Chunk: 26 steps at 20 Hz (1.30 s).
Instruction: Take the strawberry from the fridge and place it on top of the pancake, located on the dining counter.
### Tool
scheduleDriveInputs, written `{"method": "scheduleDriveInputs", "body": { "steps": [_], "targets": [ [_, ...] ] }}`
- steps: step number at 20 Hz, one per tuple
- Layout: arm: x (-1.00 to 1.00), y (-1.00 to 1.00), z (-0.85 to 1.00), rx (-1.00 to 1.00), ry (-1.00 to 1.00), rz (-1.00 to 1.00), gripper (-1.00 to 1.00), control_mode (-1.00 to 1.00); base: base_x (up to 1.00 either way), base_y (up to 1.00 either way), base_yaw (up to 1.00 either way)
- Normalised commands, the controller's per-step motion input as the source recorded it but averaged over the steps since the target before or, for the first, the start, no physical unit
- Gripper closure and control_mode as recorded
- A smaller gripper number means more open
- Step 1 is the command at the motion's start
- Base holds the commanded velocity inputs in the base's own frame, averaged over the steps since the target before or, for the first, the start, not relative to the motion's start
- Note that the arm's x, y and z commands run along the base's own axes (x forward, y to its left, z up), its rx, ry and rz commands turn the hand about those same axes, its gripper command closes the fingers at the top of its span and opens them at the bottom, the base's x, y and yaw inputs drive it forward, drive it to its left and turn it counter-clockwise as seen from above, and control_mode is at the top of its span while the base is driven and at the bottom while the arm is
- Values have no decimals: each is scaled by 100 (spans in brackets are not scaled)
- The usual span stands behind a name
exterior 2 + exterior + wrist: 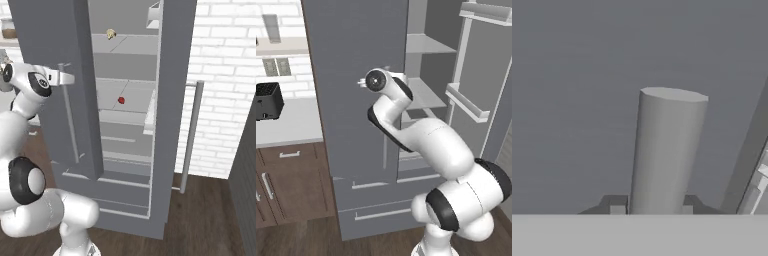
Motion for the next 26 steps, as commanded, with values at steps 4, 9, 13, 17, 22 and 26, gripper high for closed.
{"method": "scheduleDriveInputs", "body": {
  "steps": [4, 9, 13, 17, 22, 26],
  "targets": [
    [-59, 56, 0, -1, 0, -18, 100, -100, 0, 0, 0],
    [-53, 58, 0, -2, 2, -16, -100, -100, 0, 0, 0],
    [-45, 25, 0, -4, 3, -12, -100, -100, 0, 0, 0],
    [-49, 23, 0, -3, 2, -10, -100, -100, 0, 0, 0],
    [2, 40, 2, -6, -9, -2, -100, -100, 0, 0, 0],
    [-25, 59, 0, -1, -7, -3, -100, -100, 0, 0, 0]
  ]
}}
